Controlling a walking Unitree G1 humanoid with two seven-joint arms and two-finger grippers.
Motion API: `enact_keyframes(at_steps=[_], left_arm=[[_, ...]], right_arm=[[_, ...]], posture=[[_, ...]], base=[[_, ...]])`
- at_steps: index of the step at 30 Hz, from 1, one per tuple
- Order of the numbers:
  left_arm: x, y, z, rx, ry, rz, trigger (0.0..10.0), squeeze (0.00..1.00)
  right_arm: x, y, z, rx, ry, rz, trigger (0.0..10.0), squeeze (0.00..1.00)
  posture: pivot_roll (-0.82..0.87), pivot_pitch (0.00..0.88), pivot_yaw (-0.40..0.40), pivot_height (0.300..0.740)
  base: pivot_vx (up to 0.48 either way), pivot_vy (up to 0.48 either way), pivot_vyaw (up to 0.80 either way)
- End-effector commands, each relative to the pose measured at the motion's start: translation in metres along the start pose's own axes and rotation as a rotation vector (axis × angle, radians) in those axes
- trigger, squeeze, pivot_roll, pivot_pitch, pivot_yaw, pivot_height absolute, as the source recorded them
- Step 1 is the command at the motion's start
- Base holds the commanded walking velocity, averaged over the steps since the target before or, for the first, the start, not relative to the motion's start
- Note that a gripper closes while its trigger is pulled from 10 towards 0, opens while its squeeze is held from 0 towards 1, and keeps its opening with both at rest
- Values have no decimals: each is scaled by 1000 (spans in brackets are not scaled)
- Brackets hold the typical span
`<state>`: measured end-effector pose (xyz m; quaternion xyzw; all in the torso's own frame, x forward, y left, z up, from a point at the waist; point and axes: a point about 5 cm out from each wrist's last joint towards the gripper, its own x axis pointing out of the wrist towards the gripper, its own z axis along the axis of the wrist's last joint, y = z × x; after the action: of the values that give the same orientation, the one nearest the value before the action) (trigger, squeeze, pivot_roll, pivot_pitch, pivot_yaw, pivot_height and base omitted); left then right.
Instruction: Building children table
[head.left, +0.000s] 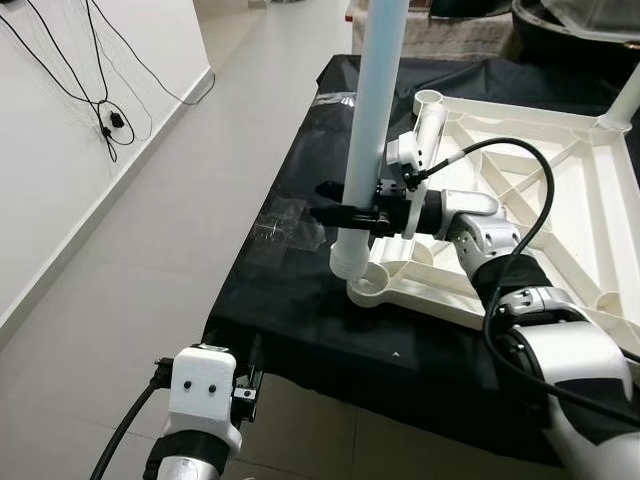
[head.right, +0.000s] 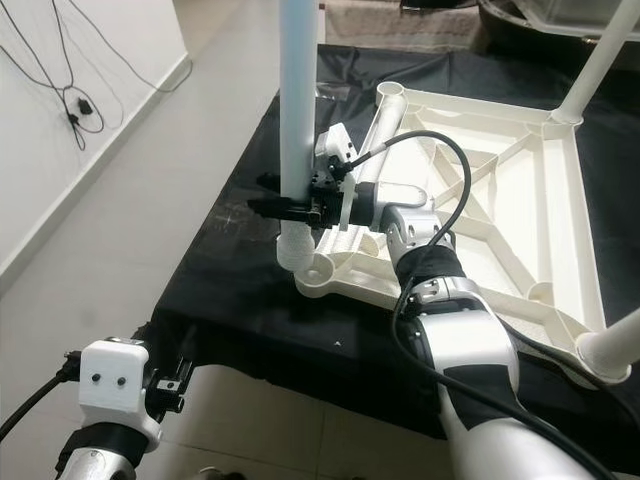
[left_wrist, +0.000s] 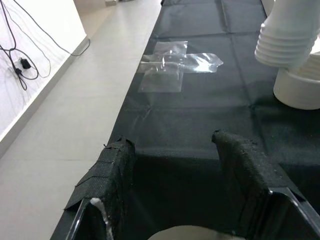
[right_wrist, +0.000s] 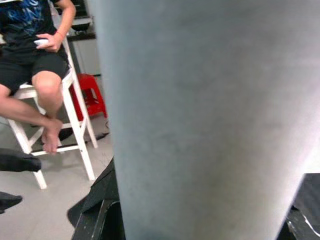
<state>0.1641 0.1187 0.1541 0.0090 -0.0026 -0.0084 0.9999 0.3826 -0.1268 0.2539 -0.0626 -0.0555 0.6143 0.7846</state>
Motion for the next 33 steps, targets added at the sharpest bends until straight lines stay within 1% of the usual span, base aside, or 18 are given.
enact_keyframes(at_steps=[1,3,5,6,7,8,10,12,23,33], left_arm=[[-5,-8,0,-13,17,-23,10000,0],[-7,-8,0,-13,23,-24,10000,0],[-7,-8,0,-13,26,-23,10000,0],[-8,-8,0,-11,27,-24,10000,0],[-8,-8,0,-11,27,-24,10000,0],[-8,-8,0,-10,29,-25,10000,0],[-8,-8,0,-10,29,-25,10000,0],[-8,-8,-1,-7,33,-27,10000,0],[-9,-8,-1,-1,35,-31,10000,0],[-10,-8,-1,1,40,-28,10000,0]], right_arm=[[-1,0,-3,7,12,0,10000,0],[-9,-3,5,31,-20,23,10000,0],[-11,-3,8,38,-37,35,10000,0],[-16,-4,12,48,-56,48,10000,0],[-16,-4,12,48,-56,48,10000,0],[-20,-5,15,50,-68,64,10000,0],[-20,-5,15,50,-68,64,10000,0],[-26,-5,17,50,-65,78,10000,0],[-25,0,5,64,-35,118,10000,0],[-25,3,0,83,-20,174,10000,0]], posture=[[28,245,19,740],[32,245,19,740],[32,245,19,740],[32,245,19,740],[32,245,19,740],[32,245,19,740],[32,245,19,740],[33,235,20,740],[40,224,24,740],[42,234,24,740]], base=[[0,0,0],[0,0,0],[0,0,0],[0,0,0],[0,0,0],[0,0,0],[0,0,0],[0,0,0],[0,0,0],[0,0,0]])
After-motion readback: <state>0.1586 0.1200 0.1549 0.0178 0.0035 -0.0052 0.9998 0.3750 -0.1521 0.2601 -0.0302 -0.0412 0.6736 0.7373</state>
